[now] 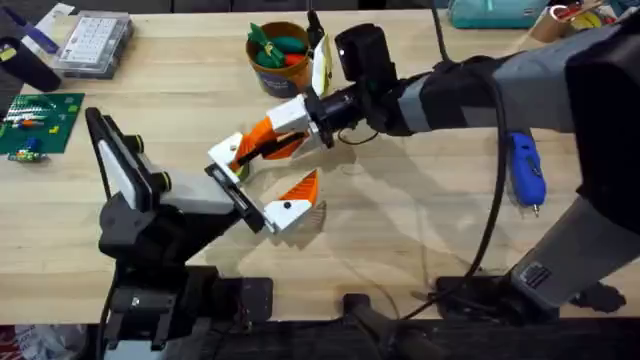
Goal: Pick up the gripper from the table and insert it into the empty holder that is missing its gripper. Then pick up a screw, insert it into the mounting hole, and use the screwdriver to tighten it. Finally, clean up the table by picking up the vegetable and placing it into the bucket.
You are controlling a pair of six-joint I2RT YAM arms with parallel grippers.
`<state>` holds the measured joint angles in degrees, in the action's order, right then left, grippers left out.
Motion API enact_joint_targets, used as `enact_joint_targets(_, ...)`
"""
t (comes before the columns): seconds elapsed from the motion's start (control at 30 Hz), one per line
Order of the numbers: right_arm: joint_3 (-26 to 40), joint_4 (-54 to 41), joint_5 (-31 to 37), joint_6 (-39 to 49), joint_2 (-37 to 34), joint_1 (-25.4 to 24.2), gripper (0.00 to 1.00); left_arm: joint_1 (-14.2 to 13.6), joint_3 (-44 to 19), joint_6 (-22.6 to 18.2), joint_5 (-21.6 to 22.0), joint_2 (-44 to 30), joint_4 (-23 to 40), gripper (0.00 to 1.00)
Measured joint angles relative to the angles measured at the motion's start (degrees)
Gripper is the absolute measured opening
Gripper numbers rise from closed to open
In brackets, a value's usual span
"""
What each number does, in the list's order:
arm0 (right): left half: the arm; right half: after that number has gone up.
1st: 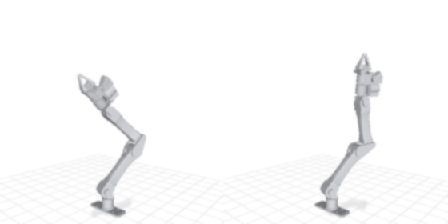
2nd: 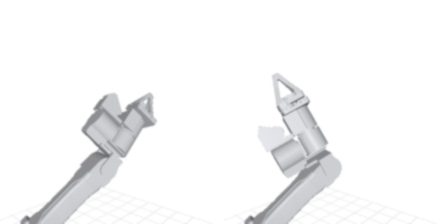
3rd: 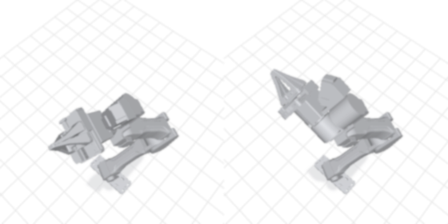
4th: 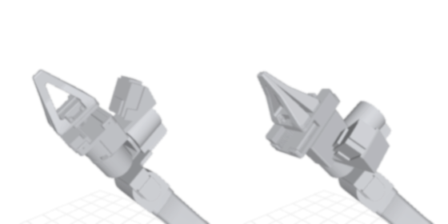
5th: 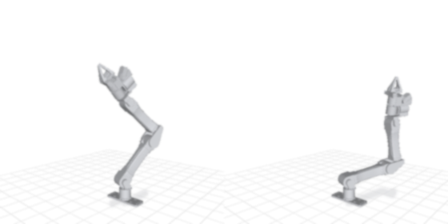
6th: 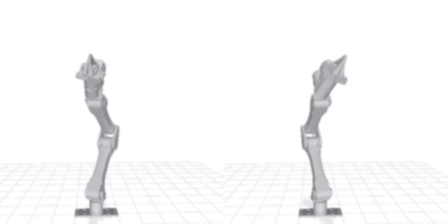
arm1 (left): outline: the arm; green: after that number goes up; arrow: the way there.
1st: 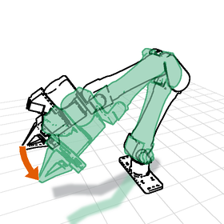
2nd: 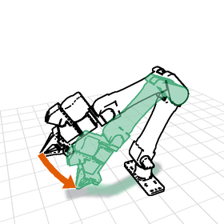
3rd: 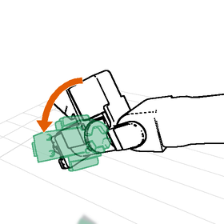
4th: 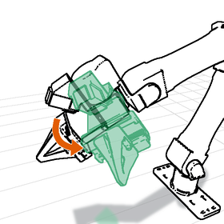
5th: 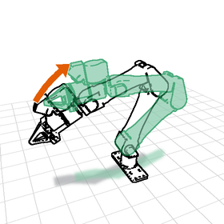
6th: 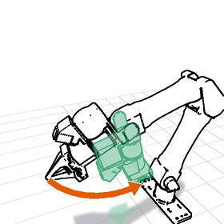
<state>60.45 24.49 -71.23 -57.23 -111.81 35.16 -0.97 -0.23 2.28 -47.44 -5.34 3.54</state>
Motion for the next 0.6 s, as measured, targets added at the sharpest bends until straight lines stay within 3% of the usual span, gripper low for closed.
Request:
enact_joint_targets(0.17, 0.0, -0.1, -0.7, 0.0, 0.0, 0.0, 0.383, 0.0, 0.0, -0.2, -0.3, 0.0, 0.0, 0.99)
enact_joint_targets(0.47, -0.3, -0.8, -1.3, -0.2, 0.0, 0.0, 0.566, 0.0, 0.0, -0.9, -1.1, 0.1, 0.0, 0.99)
enact_joint_targets(0.5, -0.6, -1.0, -3.8, -0.2, -0.1, 1.0, 0.6, -0.7, 0.0, -1.8, -3.7, 0.2, 0.1, 0.99)
enact_joint_targets(0.6, -0.9, -1.2, -5.5, -0.2, -0.2, 1.3, 0.651, -0.8, 0.0, -2.2, -4.5, 0.2, 0.0, 0.99)
